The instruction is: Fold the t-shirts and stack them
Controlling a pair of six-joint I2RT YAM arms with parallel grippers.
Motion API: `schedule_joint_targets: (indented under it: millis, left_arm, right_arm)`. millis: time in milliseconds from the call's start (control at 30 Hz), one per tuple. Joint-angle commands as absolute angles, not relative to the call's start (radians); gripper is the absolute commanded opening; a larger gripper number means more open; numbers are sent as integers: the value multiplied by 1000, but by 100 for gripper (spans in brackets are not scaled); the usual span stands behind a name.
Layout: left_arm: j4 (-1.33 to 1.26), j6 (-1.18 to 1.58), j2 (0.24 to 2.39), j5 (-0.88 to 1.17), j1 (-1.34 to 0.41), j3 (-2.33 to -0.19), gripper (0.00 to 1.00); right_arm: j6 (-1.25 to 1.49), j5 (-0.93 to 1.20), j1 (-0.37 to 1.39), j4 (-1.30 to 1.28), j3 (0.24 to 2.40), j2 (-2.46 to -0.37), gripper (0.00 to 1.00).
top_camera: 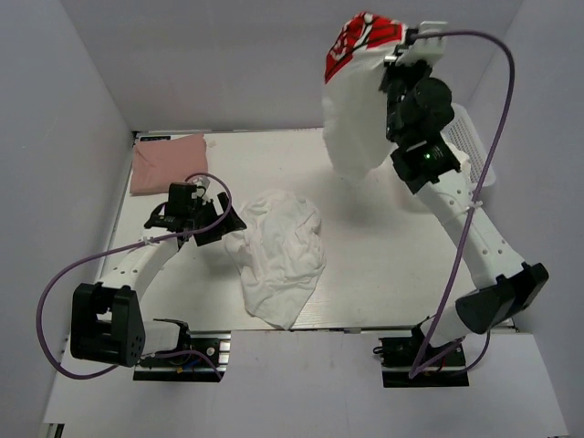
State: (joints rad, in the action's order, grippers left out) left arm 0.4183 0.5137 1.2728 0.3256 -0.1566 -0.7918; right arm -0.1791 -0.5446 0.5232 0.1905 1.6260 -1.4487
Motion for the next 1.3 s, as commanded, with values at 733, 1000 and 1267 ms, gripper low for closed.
schedule_joint_targets:
  millis: [733, 1000, 1267]
  left_arm:
    - [416, 541, 1365, 348, -161, -917, 100]
    - [414, 551, 1405, 347, -161, -927, 100]
    - [426, 560, 1451, 318, -161, -973, 100]
  right_arm:
    - [-399, -738, 32, 308, 2178, -1894, 0]
    - [-419, -669, 12, 350, 2005, -1974, 0]
    - [-109, -595, -21, 78, 1919, -2123, 0]
